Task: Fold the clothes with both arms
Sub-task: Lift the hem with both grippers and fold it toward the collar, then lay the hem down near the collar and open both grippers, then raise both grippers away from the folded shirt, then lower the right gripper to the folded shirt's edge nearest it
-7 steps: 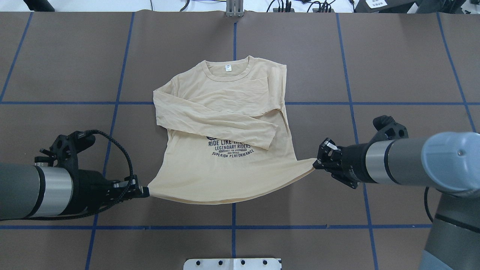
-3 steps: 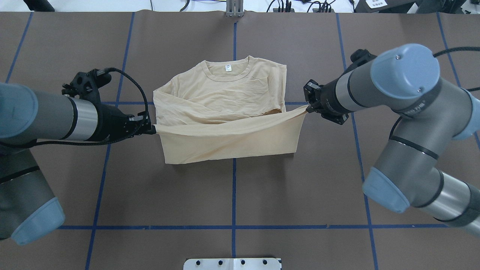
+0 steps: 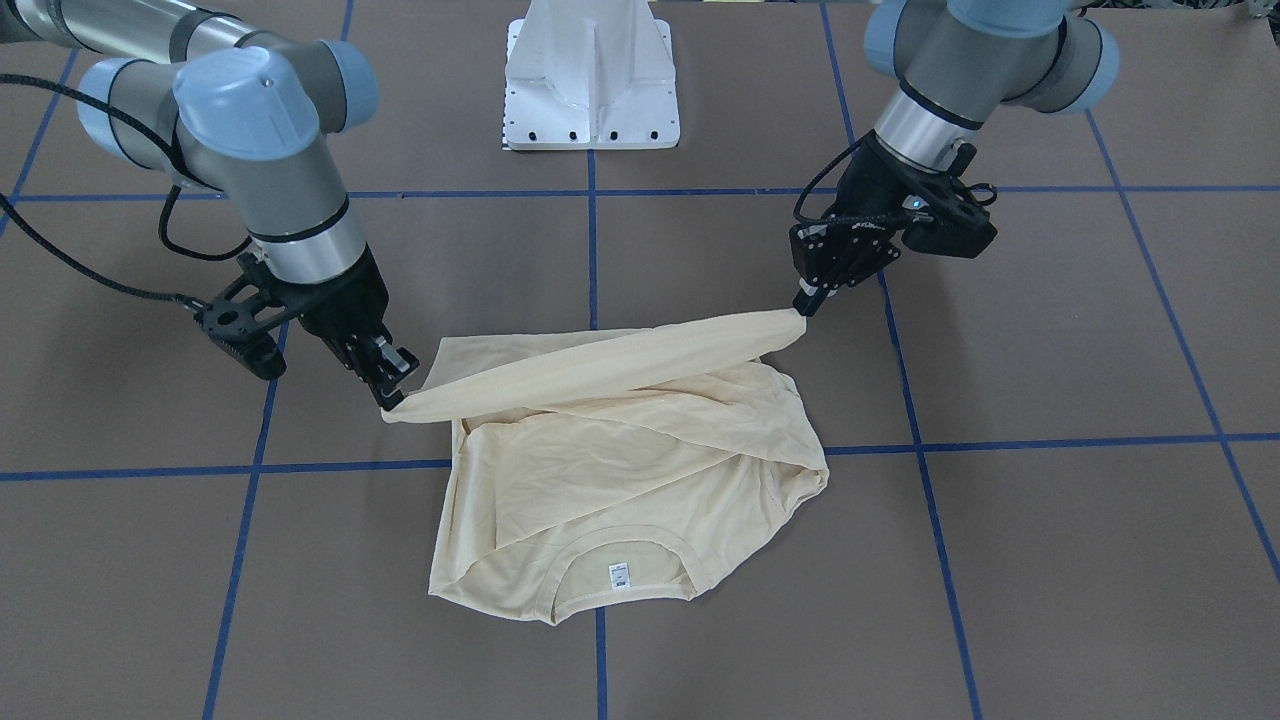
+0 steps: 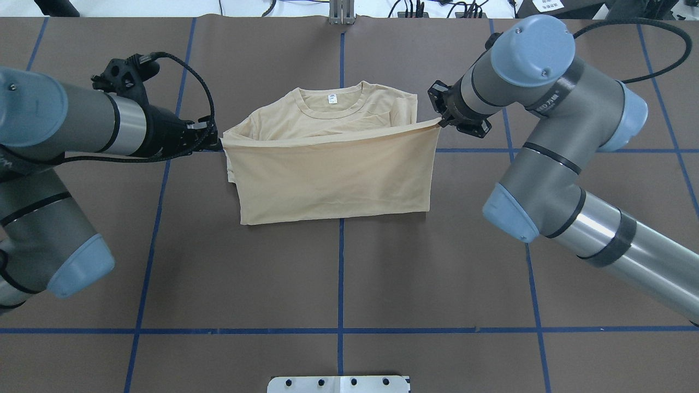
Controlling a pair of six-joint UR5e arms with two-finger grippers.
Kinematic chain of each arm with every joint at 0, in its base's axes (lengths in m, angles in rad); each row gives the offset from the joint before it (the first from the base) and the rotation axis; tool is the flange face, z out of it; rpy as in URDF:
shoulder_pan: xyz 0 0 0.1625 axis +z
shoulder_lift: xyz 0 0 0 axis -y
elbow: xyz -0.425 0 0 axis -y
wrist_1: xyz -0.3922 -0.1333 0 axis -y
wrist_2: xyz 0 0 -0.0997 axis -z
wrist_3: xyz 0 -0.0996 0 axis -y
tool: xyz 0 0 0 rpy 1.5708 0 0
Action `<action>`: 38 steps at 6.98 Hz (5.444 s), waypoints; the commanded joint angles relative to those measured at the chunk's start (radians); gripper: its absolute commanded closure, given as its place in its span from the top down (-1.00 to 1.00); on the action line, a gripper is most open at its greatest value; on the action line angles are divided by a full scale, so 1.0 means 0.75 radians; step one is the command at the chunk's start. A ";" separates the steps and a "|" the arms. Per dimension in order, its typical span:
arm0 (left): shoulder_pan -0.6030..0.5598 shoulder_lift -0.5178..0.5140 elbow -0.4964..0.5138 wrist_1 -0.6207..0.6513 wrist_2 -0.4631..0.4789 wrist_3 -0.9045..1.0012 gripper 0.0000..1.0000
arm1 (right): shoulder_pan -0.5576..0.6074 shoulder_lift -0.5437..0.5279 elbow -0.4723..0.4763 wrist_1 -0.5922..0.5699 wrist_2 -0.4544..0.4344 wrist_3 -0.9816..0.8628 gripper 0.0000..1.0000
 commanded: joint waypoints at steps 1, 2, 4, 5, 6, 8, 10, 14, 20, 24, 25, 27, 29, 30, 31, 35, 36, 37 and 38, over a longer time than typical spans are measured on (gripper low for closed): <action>-0.057 -0.159 0.296 -0.062 0.008 0.054 -1.00 | 0.013 0.229 -0.382 0.057 -0.025 -0.043 -1.00; -0.065 -0.179 0.469 -0.242 0.012 0.058 -1.00 | 0.013 0.251 -0.540 0.234 -0.040 -0.043 -1.00; -0.070 -0.218 0.650 -0.408 0.095 0.056 -1.00 | 0.013 0.330 -0.710 0.283 -0.087 -0.061 -1.00; -0.070 -0.239 0.706 -0.430 0.100 0.058 -1.00 | 0.013 0.345 -0.735 0.285 -0.101 -0.063 -1.00; -0.070 -0.239 0.728 -0.461 0.102 0.058 -1.00 | 0.013 0.355 -0.760 0.287 -0.107 -0.075 -1.00; -0.070 -0.239 0.763 -0.486 0.120 0.060 -1.00 | 0.013 0.394 -0.813 0.287 -0.128 -0.080 -1.00; -0.070 -0.239 0.798 -0.530 0.122 0.060 -1.00 | 0.015 0.424 -0.856 0.287 -0.136 -0.080 -1.00; -0.070 -0.245 0.853 -0.569 0.122 0.060 0.08 | 0.017 0.427 -0.883 0.297 -0.163 -0.082 -0.10; -0.227 -0.233 0.747 -0.563 -0.119 0.097 0.21 | 0.052 0.170 -0.398 0.295 -0.048 0.006 0.88; -0.227 -0.225 0.723 -0.555 -0.134 0.097 0.27 | -0.170 -0.205 0.142 0.293 -0.176 0.412 0.95; -0.227 -0.208 0.718 -0.561 -0.136 0.099 0.27 | -0.250 -0.197 0.140 0.291 -0.315 0.470 0.95; -0.229 -0.180 0.686 -0.569 -0.136 0.105 0.27 | -0.300 -0.199 0.130 0.297 -0.332 0.597 0.95; -0.229 -0.122 0.572 -0.557 -0.134 0.148 0.27 | -0.325 -0.207 0.109 0.297 -0.363 0.616 0.93; -0.229 -0.114 0.569 -0.557 -0.127 0.154 0.27 | -0.327 -0.191 0.020 0.301 -0.363 0.606 0.93; -0.229 -0.116 0.569 -0.557 -0.123 0.154 0.27 | -0.327 -0.191 -0.013 0.301 -0.363 0.597 0.91; -0.233 -0.112 0.551 -0.557 -0.119 0.152 0.27 | -0.331 -0.187 -0.030 0.301 -0.371 0.597 0.77; -0.233 -0.112 0.549 -0.555 -0.119 0.152 0.27 | -0.341 -0.187 -0.032 0.301 -0.371 0.597 0.77; -0.233 -0.112 0.549 -0.555 -0.119 0.152 0.27 | -0.353 -0.191 -0.032 0.301 -0.371 0.597 0.77; -0.233 -0.112 0.551 -0.555 -0.119 0.152 0.27 | -0.355 -0.187 -0.032 0.301 -0.371 0.599 0.65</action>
